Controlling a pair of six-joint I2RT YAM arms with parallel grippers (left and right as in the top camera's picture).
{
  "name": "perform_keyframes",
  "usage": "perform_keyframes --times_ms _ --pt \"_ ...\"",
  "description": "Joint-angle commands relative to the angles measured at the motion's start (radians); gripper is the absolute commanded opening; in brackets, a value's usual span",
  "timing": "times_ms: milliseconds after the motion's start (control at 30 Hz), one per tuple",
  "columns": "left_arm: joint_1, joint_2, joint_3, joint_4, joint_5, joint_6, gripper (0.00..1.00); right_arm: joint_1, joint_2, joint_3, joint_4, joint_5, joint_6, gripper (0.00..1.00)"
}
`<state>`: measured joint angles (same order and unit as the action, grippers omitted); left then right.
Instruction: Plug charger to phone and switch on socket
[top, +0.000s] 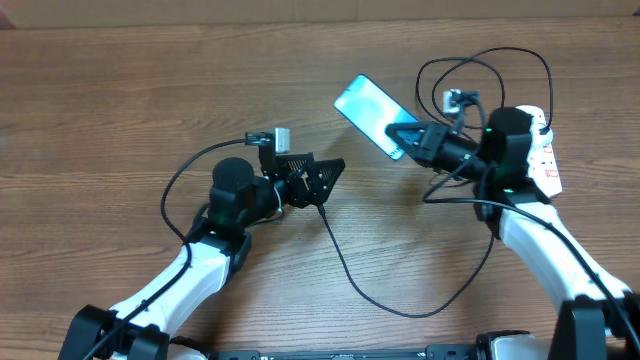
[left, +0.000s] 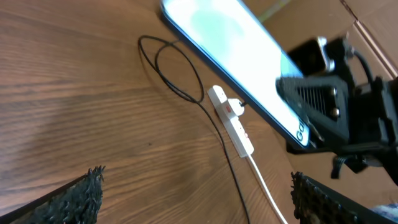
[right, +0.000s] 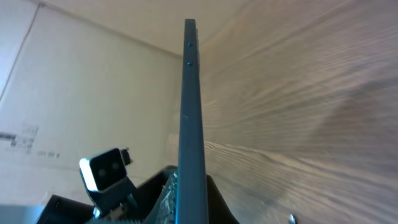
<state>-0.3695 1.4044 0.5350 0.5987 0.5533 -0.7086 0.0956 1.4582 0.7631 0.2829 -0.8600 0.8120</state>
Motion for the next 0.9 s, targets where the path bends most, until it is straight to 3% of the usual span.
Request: perform_keyframes --times_ms 0,200,467,667,867 --pt "-0.013 0.029 -0.003 0.039 -0.033 -0.052 0.99 0.057 0.05 0.023 0.097 0.019 0.056 0.04" --pt "-0.01 0.058 -0.003 0.274 -0.065 -0.15 0.99 0.153 0.138 0.023 0.283 0.083 0.111 0.04" --pt "-0.003 0.064 -0.003 0.282 -0.174 -0.199 0.99 0.213 0.142 0.023 0.341 0.127 0.135 0.04" --pt "-0.003 0.064 -0.003 0.367 -0.248 -0.347 1.0 0.232 0.142 0.023 0.342 0.127 0.153 0.04" --pt "0.001 0.065 -0.003 0.407 -0.238 -0.356 1.0 0.261 0.142 0.023 0.388 0.134 0.214 0.04"
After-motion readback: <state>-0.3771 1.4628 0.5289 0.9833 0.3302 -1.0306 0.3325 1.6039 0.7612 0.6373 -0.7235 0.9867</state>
